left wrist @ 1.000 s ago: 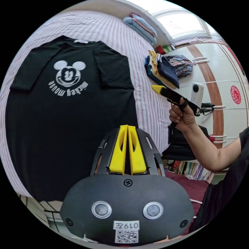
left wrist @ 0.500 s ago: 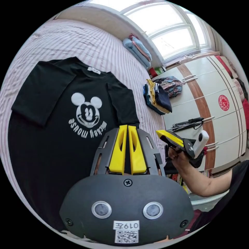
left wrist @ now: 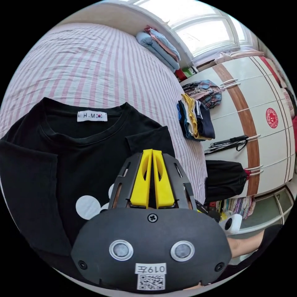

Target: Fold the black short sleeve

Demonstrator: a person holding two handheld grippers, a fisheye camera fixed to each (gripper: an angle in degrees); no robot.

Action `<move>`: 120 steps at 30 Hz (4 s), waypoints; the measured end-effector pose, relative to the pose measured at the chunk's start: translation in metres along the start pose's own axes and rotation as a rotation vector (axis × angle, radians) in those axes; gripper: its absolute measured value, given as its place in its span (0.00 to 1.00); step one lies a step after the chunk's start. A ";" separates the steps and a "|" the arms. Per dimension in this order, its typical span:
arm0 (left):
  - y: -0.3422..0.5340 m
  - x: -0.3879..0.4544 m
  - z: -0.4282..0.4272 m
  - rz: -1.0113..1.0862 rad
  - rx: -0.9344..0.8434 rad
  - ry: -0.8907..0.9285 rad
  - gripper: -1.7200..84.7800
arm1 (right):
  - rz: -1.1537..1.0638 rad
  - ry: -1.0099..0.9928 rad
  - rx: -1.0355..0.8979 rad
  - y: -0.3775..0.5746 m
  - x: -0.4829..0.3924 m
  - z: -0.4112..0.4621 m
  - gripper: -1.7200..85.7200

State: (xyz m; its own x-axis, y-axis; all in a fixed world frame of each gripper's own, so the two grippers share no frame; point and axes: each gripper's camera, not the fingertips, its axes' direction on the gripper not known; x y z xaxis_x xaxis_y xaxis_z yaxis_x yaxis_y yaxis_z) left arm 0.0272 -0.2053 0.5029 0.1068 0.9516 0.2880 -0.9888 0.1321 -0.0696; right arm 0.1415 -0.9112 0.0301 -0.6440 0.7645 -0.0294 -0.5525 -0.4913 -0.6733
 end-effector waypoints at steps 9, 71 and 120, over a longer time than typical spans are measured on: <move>-0.040 -0.013 0.025 0.047 -0.147 -0.138 0.03 | -0.029 0.085 -0.024 0.014 -0.039 0.032 0.02; -0.113 0.089 0.123 0.381 -0.256 -0.301 0.03 | 0.151 -0.132 -0.048 0.066 0.147 0.004 0.01; 0.477 0.136 -0.142 0.326 0.440 -0.258 0.03 | 0.080 -0.411 0.608 0.389 0.063 -0.240 0.01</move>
State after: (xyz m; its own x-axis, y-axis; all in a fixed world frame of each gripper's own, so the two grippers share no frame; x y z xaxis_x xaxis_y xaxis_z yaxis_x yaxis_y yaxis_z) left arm -0.4152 0.0260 0.3733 -0.1829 0.8185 0.5446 -0.9227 -0.3341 0.1924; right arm 0.0132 -0.9540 -0.4104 -0.7752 0.5568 0.2983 -0.6141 -0.7750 -0.1492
